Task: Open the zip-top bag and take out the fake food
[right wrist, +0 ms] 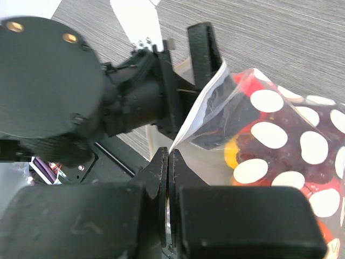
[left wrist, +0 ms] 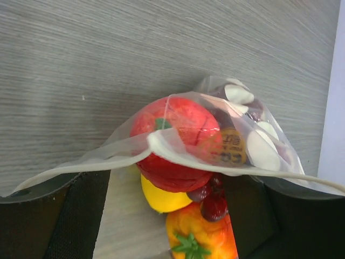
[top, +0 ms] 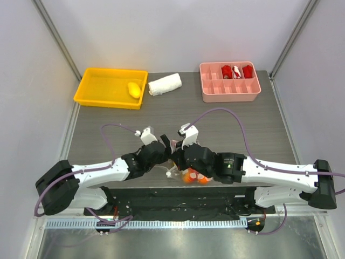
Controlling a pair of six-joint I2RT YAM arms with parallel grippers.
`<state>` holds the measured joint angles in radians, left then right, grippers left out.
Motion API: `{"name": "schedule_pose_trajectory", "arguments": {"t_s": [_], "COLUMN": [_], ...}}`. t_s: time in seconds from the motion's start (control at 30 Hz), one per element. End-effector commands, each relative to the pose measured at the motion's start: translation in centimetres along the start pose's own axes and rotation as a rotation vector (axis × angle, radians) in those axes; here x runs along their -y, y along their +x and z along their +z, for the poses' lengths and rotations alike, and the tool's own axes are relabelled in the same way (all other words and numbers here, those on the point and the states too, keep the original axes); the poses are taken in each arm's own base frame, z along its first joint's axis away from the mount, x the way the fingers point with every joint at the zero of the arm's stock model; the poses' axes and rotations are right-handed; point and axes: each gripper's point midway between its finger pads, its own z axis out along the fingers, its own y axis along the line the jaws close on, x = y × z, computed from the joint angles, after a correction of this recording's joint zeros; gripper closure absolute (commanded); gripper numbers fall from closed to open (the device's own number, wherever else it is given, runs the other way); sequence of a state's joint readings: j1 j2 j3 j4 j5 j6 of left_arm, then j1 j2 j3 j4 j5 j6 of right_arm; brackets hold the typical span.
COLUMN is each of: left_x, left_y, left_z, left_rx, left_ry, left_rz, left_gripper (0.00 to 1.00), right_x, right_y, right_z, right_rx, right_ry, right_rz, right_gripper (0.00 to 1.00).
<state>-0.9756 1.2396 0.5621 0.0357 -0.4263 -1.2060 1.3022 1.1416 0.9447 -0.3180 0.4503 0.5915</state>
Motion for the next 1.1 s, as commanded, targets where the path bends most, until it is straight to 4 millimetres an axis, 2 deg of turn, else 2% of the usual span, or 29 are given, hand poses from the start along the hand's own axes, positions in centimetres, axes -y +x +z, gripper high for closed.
{"name": "schedule_pose_trajectory", "arguments": {"t_s": [0.0,0.07,0.1,0.23,0.27,0.4,0.43,0.53,0.6,0.63,0.7,0.73,0.77,0.8,0.87,0.93,1.0,1.03,1.07], "left_x": [2.9,2.5,3.3,4.2,4.1,4.9,4.6,5.3,5.0,5.3,4.6,5.1,5.3,4.6,5.3,4.2,4.7,3.0,2.6], "left_y": [-2.1,-1.9,-2.3,-2.7,-2.7,-2.9,-2.7,-2.8,-2.6,-2.8,-2.4,-3.0,-2.8,-2.2,-2.4,-1.9,-2.9,-2.6,-3.7], "left_z": [1.1,1.6,1.6,1.9,2.2,2.3,2.3,2.1,1.9,1.3,0.8,-0.2,-0.7,-1.0,-2.6,-3.7,-5.8,-6.2,-7.4], "left_rx": [0.111,0.127,0.147,0.182,0.187,0.207,0.205,0.204,0.188,0.186,0.155,0.156,0.130,0.098,0.060,0.013,0.019,-0.005,0.024], "left_ry": [0.076,0.094,0.133,0.188,0.187,0.226,0.230,0.258,0.248,0.262,0.238,0.255,0.260,0.233,0.255,0.224,0.257,0.192,0.179], "left_rz": [-0.080,-0.084,-0.099,-0.083,-0.074,-0.050,-0.043,-0.040,-0.019,-0.019,0.019,0.024,0.048,0.080,0.113,0.147,0.142,0.162,0.150], "left_gripper": [0.20,0.20,0.20,0.26,0.32,0.47,0.54,0.65,0.76,0.85,0.95,1.00,1.00,1.00,1.00,1.00,1.00,1.00,1.00], "right_x": [-2.7,-2.8,-2.9,-2.9,-2.7,-2.3,-2.2,-1.8,-1.4,-1.1,-0.2,0.2,0.7,1.0,1.7,2.3,2.8,2.9,3.1], "right_y": [-3.1,-3.0,-2.9,-2.9,-2.7,-2.8,-2.8,-2.8,-2.7,-2.6,-2.3,-2.2,-1.8,-1.9,-1.7,-1.8,-1.6,-1.7,-1.5], "right_z": [-0.8,-0.8,-0.8,-1.0,-1.0,-1.4,-1.4,-1.6,-1.6,-1.6,-1.4,-1.4,-1.2,-1.2,-1.0,-1.1,-1.0,-1.2,-1.2], "right_rx": [0.068,0.063,0.061,0.058,0.054,0.059,0.060,0.067,0.071,0.072,0.074,0.080,0.075,0.078,0.084,0.092,0.093,0.097,0.095], "right_ry": [-0.092,-0.096,-0.099,-0.105,-0.099,-0.093,-0.090,-0.080,-0.060,-0.051,-0.010,0.007,0.028,0.039,0.073,0.095,0.114,0.119,0.122], "right_rz": [0.075,0.075,0.079,0.085,0.084,0.090,0.091,0.097,0.090,0.087,0.068,0.061,0.048,0.036,0.016,-0.005,-0.016,-0.022,-0.025], "right_gripper": [0.99,0.99,0.99,0.99,0.99,0.99,0.99,0.99,0.99,0.99,0.99,0.99,0.99,0.99,0.99,0.99,0.99,0.99,0.99]}}
